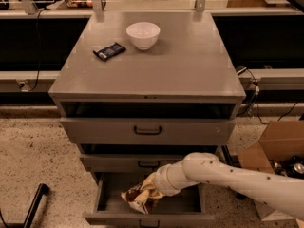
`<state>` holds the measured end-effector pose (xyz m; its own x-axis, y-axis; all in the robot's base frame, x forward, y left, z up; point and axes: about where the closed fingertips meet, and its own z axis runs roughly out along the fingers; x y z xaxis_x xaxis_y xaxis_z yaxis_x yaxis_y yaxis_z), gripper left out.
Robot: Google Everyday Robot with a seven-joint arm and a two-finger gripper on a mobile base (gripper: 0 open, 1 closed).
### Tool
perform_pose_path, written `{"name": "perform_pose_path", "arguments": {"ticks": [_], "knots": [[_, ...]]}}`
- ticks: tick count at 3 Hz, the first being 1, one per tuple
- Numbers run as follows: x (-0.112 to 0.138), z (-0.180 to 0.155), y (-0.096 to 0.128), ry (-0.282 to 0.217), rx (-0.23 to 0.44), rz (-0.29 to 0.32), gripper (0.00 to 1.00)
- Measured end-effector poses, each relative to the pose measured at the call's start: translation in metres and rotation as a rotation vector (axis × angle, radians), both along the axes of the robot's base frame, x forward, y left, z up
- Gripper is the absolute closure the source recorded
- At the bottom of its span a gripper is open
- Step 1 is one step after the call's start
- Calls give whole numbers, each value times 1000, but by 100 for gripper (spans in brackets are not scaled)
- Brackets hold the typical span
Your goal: Pick brown chip bag from bottom drawer and place on counter
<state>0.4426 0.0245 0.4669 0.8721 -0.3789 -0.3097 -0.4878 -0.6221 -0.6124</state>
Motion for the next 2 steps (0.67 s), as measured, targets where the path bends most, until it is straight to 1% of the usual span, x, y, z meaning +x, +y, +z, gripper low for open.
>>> {"name": "perform_pose_path", "arguments": {"ticks": [1,2], "knots": [[-7,53,-30,-90,26,20,100],[-4,123,-46,-196,12,116,100]]}}
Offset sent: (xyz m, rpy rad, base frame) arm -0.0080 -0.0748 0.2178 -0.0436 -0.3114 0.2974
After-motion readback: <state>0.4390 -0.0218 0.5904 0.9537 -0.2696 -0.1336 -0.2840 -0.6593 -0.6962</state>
